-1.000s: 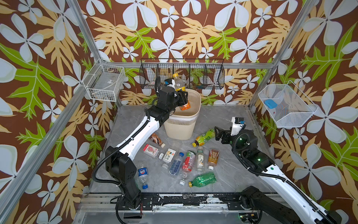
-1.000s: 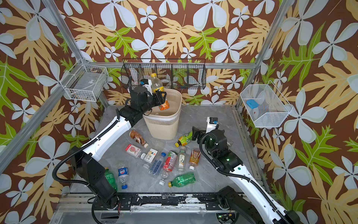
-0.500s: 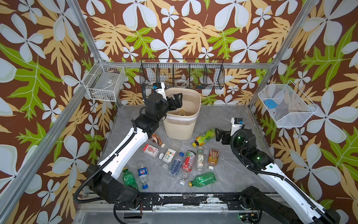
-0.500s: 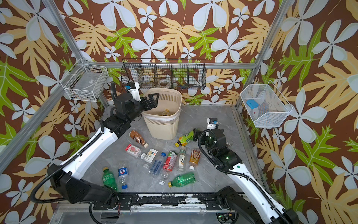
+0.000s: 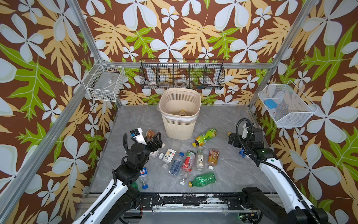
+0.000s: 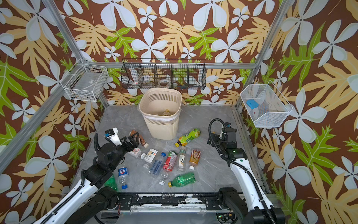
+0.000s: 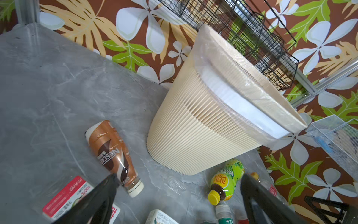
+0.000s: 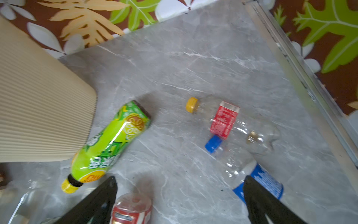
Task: Throw the plastic bottles in the bin
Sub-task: Pick up the plastic bottle from the middle-right of the table.
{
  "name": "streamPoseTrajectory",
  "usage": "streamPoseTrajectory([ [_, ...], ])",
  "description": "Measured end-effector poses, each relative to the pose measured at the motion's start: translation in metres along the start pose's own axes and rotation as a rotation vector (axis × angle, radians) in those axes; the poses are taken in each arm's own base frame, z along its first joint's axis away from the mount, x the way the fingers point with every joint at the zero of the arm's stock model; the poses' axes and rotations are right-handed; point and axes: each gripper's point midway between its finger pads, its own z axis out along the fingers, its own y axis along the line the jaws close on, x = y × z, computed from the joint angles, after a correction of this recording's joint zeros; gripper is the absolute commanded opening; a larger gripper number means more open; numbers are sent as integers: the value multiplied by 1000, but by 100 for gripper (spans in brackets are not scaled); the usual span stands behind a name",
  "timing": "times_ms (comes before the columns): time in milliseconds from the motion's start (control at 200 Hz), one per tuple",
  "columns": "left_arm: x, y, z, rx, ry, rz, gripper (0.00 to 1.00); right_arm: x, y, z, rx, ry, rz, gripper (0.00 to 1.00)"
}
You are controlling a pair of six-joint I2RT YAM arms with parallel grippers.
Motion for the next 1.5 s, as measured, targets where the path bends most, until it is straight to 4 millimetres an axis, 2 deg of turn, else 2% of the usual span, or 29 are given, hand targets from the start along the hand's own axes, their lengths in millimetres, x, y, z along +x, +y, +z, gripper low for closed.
streamPoseTrajectory([
  [155,5,11,-1,-30,-12,-13,100,21,-37,8,89,57,66,100],
  [400,11,17,6,-65,5,23,100,37,-57,19,155,118,93,100],
  [596,9,16,6,-65,6,59,100,43,-71,30,199,153,94,100],
  [1071,7,16,0,-51,-7,74,100,54,-71,69,186,251,68,98],
  [1241,9,17,0,-52,-6,71,100,56,-61,72,125,262,71,94],
  [1426,10,18,-1,-57,-2,68,100,63,-41,71,58,281,35,93],
  [1501,10,19,-1,-58,-1,65,100,69,-38,71,48,294,28,93],
])
